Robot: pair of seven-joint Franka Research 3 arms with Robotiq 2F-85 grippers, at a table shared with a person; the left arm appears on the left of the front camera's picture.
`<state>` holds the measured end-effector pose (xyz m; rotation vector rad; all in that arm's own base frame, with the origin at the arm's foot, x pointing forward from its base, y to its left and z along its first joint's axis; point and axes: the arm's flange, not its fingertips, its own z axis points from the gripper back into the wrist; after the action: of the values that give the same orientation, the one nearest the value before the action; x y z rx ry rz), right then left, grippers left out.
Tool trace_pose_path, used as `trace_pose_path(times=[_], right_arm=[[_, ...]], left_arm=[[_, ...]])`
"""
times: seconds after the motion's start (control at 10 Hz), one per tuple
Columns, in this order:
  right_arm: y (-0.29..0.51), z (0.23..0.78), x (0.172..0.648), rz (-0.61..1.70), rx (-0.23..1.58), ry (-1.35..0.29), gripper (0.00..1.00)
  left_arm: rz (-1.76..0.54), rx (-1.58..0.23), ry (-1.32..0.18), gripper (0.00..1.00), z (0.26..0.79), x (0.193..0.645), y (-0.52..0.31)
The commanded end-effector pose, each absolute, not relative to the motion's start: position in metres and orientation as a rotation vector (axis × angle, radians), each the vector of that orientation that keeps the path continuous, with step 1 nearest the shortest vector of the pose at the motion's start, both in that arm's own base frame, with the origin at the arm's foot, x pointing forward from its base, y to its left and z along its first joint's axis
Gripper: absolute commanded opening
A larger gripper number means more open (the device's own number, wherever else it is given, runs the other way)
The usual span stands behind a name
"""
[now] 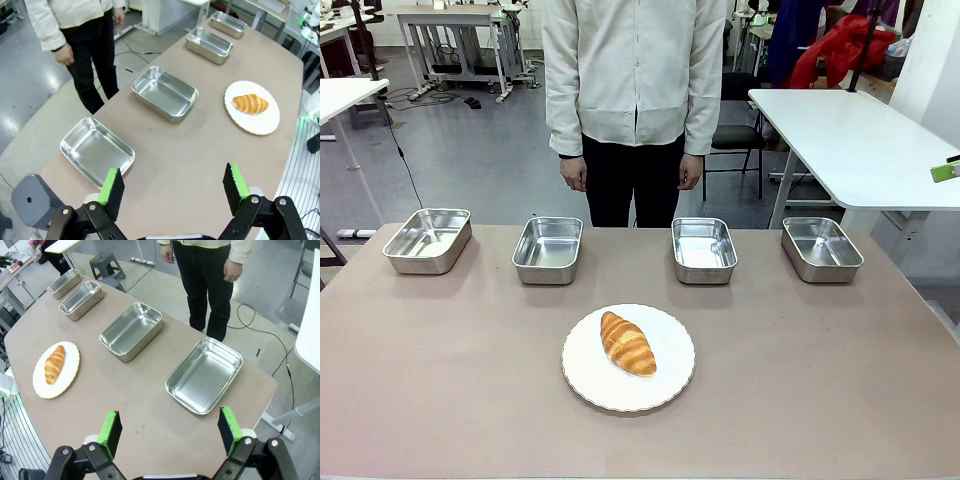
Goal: Place the bread in the container.
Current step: Place the Butter Roll into the Airtight Container indicated by the human.
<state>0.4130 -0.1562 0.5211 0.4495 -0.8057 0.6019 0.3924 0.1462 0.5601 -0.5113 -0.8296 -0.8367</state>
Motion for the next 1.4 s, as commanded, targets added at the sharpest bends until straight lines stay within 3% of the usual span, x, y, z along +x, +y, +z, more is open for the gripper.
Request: trace_pose_path(times=[0.0,1.3], right_arm=[[-0.1554,0.5218,0.4153,0.611,0.457,-0.828,1.00],[-0.1554,0.5218,0.4153,0.611,0.457,-0.828,1.00]], left_arm=[[-0.844,-0.520,-0.844,1.00,0.5608,0.3921,0.1454],[-0.844,-0.520,-0.844,1.00,0.5608,0.3921,0.1454]])
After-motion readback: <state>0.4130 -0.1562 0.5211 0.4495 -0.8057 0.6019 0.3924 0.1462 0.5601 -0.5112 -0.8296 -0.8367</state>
